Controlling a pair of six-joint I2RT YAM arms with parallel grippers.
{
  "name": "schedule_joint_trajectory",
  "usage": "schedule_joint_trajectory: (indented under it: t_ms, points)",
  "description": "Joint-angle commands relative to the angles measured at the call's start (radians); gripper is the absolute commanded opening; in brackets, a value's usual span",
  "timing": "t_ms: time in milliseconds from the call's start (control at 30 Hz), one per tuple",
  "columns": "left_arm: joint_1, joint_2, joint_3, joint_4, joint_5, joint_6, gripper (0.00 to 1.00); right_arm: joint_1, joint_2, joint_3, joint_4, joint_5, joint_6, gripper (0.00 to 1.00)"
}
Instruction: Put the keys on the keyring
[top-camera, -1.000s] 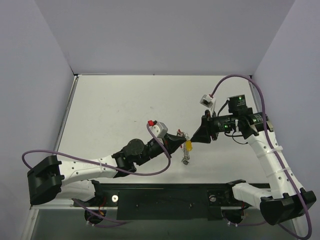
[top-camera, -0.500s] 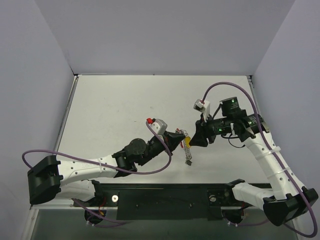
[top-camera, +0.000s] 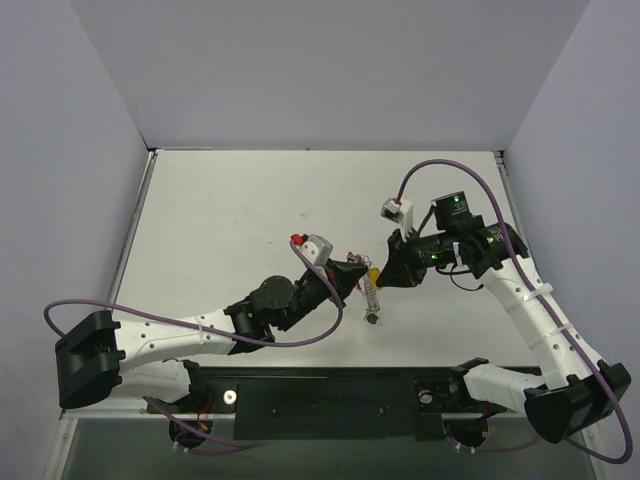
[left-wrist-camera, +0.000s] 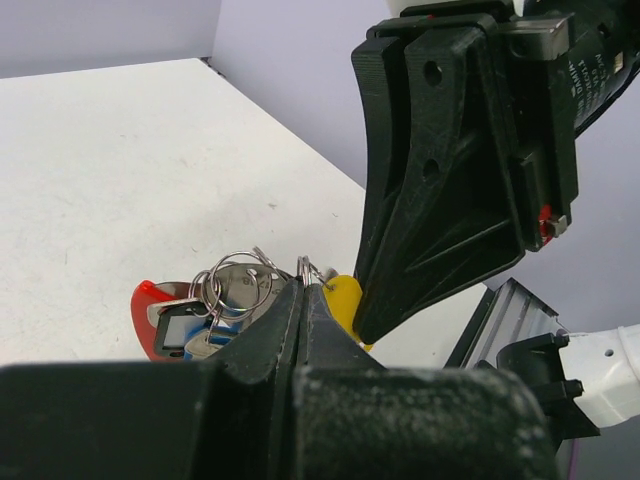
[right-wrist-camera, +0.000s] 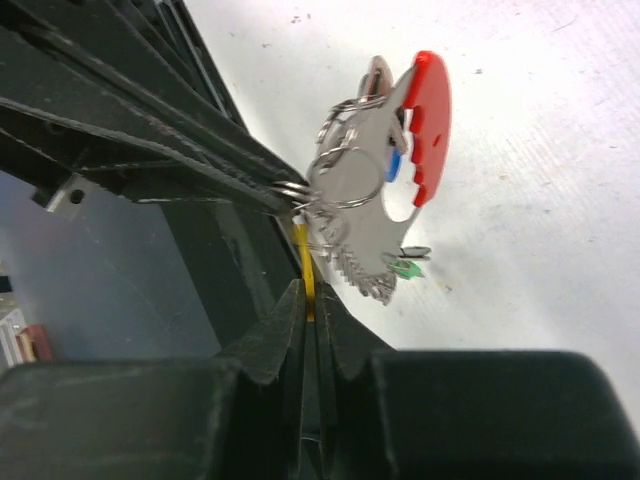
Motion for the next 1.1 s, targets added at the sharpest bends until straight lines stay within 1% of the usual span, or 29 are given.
schedule_joint_trajectory:
  t_ms: [0, 133, 233, 367, 400, 567, 733, 1067]
  points:
    - [-0.005, -0.028, 0.041, 0.058, -0.005, -0.003, 0.00, 0.000, 0.011, 0.015, 0.013, -0.062, 0.019, 0.00]
    - [-0.003, -0.057, 0.015, 0.033, -0.007, 0.024, 0.00, -0.044, 0.002, 0.031, 0.003, -0.091, 0.029, 0.00]
    - [0.006, -0.095, -0.004, 0.008, 0.024, 0.062, 0.00, -0.080, -0.006, 0.041, -0.019, -0.106, 0.012, 0.00]
    - [0.038, -0.135, -0.030, -0.009, 0.126, 0.102, 0.00, -0.084, 0.000, 0.054, -0.071, -0.111, -0.046, 0.00]
    - [0.044, -0.138, -0.034, -0.011, 0.174, 0.121, 0.00, -0.084, 0.008, 0.064, -0.091, -0.111, -0.060, 0.00]
    - [0.080, -0.170, -0.057, -0.006, 0.272, 0.165, 0.00, -0.065, 0.048, 0.129, -0.235, -0.096, -0.207, 0.00]
    - [0.089, -0.178, -0.071, 0.057, 0.308, 0.219, 0.00, -0.011, 0.059, 0.120, -0.289, -0.070, -0.266, 0.00]
    - [0.090, -0.137, -0.111, 0.278, 0.260, 0.213, 0.00, 0.037, 0.056, 0.045, -0.287, -0.071, -0.269, 0.00]
